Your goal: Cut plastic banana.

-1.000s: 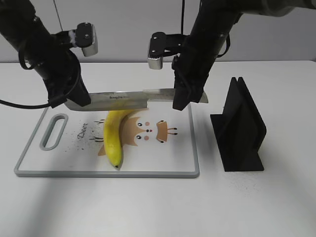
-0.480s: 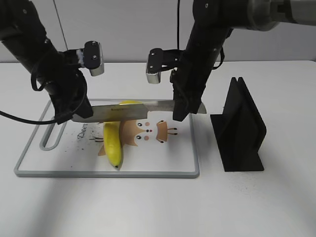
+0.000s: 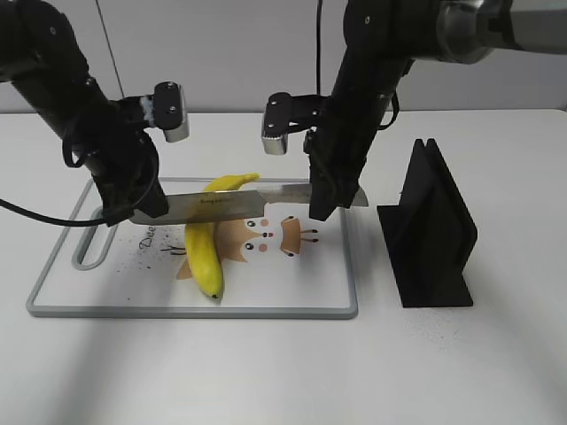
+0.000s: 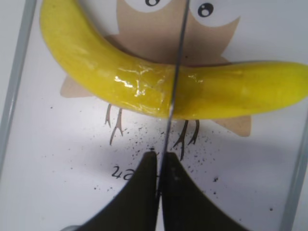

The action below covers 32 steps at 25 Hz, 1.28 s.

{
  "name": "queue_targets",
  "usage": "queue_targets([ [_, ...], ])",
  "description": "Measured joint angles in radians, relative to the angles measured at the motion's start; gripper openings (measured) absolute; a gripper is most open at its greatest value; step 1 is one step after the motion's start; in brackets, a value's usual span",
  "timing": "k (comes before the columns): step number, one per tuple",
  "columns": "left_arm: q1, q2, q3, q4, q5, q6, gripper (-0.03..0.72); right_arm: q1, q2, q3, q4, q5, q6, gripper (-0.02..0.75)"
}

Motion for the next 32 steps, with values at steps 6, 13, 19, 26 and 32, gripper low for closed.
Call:
queue_targets([
  [6, 0.000, 0.000, -0.005, -0.011, 0.003, 0.000, -0.010, -0.001, 0.031, -0.004, 0.005, 0.009, -0.001, 0.195],
  [13, 0.000, 0.010, -0.009, -0.015, 0.010, 0.001, -0.010, -0.002, 0.032, -0.004, 0.005, 0.009, -0.001, 0.195],
  [19, 0.000, 0.012, -0.009, -0.016, 0.011, 0.001, -0.010, -0.002, 0.032, -0.004, 0.005, 0.008, 0.000, 0.195],
  [26, 0.000, 0.010, -0.009, -0.016, 0.011, 0.001, -0.010, -0.002, 0.032, -0.012, 0.004, 0.010, -0.001, 0.195],
  [32, 0.000, -0.016, 0.006, -0.001, -0.005, -0.003, -0.011, -0.001, 0.024, -0.058, -0.003, 0.042, 0.000, 0.195],
])
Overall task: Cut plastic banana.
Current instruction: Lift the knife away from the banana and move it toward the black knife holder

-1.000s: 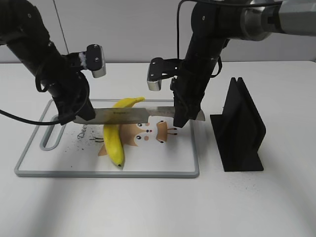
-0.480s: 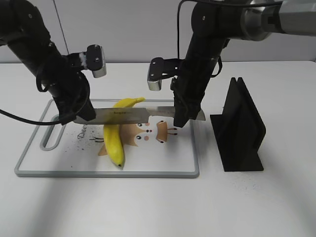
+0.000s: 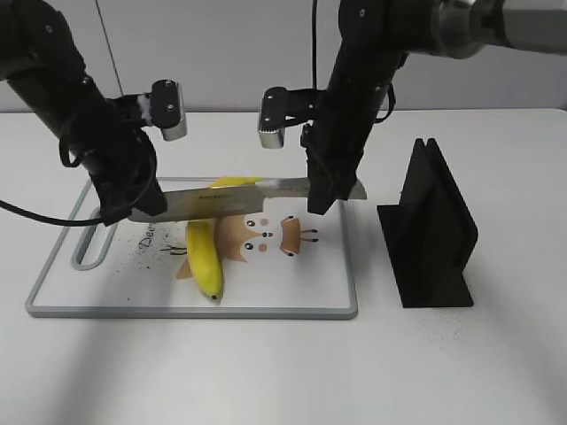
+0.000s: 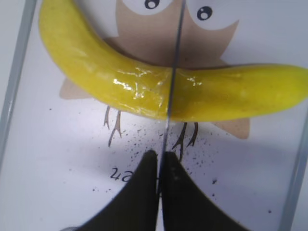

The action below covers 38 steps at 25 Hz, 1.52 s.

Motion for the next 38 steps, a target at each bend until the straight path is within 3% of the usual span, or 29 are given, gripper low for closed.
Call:
queue_targets([
  [10, -0.002, -0.143, 0.005, 0.017, 0.002, -0.003, 0.017, 0.001, -0.074, -0.051, -0.004, 0.061, 0.002, 0.195],
  [13, -0.002, -0.154, 0.005, 0.002, 0.002, -0.012, 0.170, 0.001, -0.075, -0.051, 0.007, 0.077, 0.017, 0.188],
  [16, -0.002, -0.162, 0.005, -0.029, 0.006, -0.015, 0.452, 0.001, -0.075, -0.051, 0.010, 0.077, 0.027, 0.183],
  [18, -0.002, -0.175, 0.006, -0.052, 0.005, -0.018, 0.594, 0.001, -0.075, -0.051, 0.010, 0.074, 0.039, 0.181],
  [19, -0.003, -0.184, 0.006, -0.058, 0.001, -0.019, 0.623, 0.001, -0.075, -0.051, 0.009, 0.073, 0.044, 0.181],
  [24, -0.004, -0.251, 0.003, -0.066, -0.015, -0.033, 0.650, 0.000, -0.098, -0.051, -0.001, 0.072, 0.049, 0.181],
  [27, -0.004, -0.291, -0.003, -0.050, -0.045, -0.108, 0.650, 0.000, -0.115, -0.051, 0.000, 0.072, 0.051, 0.181],
  [38, 0.076, -0.462, -0.005, 0.214, -0.145, -0.728, 0.639, 0.000, -0.237, -0.049, -0.006, 0.074, 0.325, 0.181],
])
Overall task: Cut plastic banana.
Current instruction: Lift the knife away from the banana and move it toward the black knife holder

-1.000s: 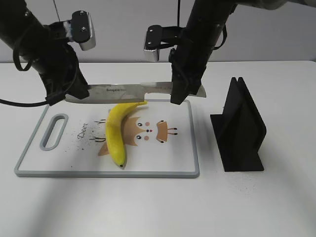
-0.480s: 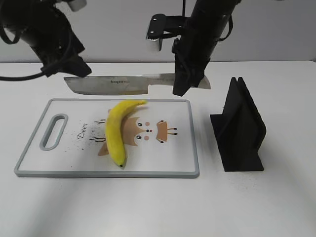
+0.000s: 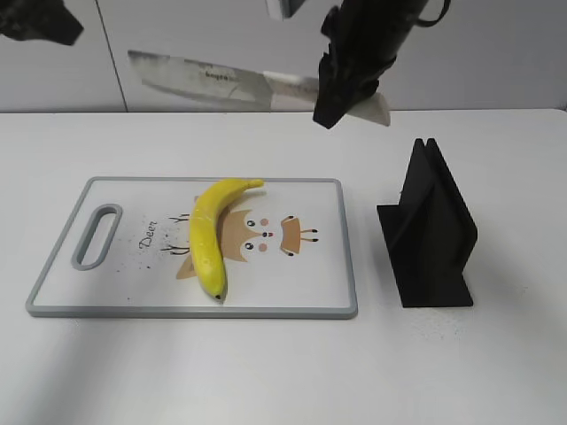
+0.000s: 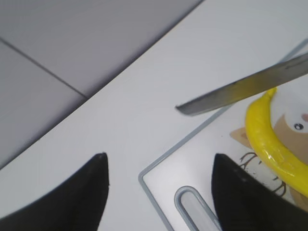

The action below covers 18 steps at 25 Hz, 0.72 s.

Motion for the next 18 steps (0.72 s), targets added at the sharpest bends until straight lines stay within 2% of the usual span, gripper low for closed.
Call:
queue_targets([
  [5, 0.059, -0.076, 0.000, 0.025, 0.006, -0.144, 0.629, 0.000, -0.096, 0.001, -0.020, 0.002, 0.203, 0.181],
  [9, 0.067, -0.133, 0.000, 0.094, 0.017, -0.284, 0.619, -0.003, -0.178, 0.036, -0.116, 0.001, 0.499, 0.181],
  [14, 0.074, -0.186, 0.000, 0.184, 0.138, -0.459, 0.608, -0.071, -0.309, 0.179, -0.153, 0.002, 0.735, 0.181],
  [18, 0.099, -0.226, 0.000, 0.208, 0.267, -0.507, 0.600, -0.137, -0.420, 0.321, -0.153, -0.003, 0.844, 0.181],
])
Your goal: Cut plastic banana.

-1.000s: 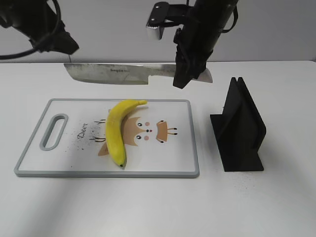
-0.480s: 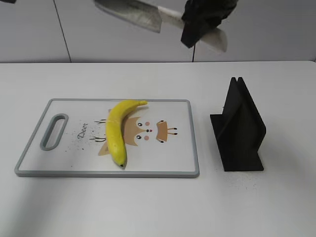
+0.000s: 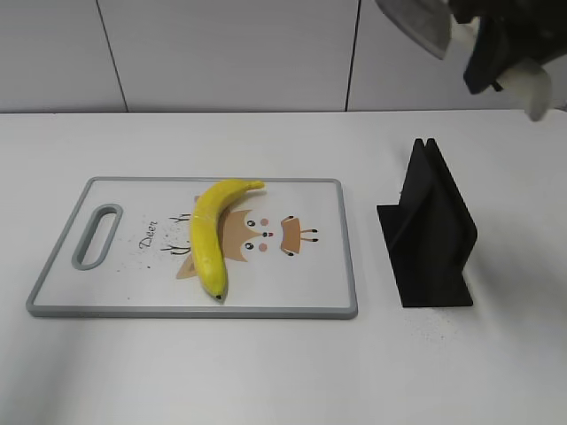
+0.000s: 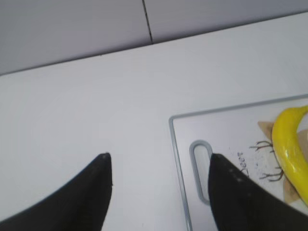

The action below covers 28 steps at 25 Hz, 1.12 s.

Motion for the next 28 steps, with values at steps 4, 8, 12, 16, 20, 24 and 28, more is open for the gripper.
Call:
queue_targets([
  [4, 0.018, -0.072, 0.063, 0.014, 0.020, -0.016, 0.596, -0.022, -0.116, 0.163, 0.000, -0.047, 0.067, 0.181],
  [8, 0.018, -0.182, 0.169, 0.016, 0.019, -0.018, 0.593, -0.022, -0.193, 0.288, 0.005, -0.083, 0.138, 0.181],
  [12, 0.018, -0.301, 0.268, 0.016, 0.017, -0.019, 0.593, -0.022, -0.205, 0.367, 0.005, -0.113, 0.177, 0.181],
  [16, 0.018, -0.439, 0.374, 0.016, 0.012, -0.019, 0.593, -0.022, -0.205, 0.415, 0.011, -0.146, 0.187, 0.181],
  [20, 0.018, -0.608, 0.513, 0.016, 0.012, -0.019, 0.593, -0.022, -0.205, 0.455, 0.014, -0.167, 0.188, 0.181],
  [24, 0.018, -0.788, 0.656, 0.015, 0.014, -0.019, 0.592, -0.022, -0.205, 0.474, 0.027, -0.174, 0.189, 0.181],
  [28, 0.018, -0.970, 0.745, 0.014, 0.055, -0.019, 0.592, -0.022, -0.204, 0.475, 0.052, -0.185, 0.190, 0.180],
])
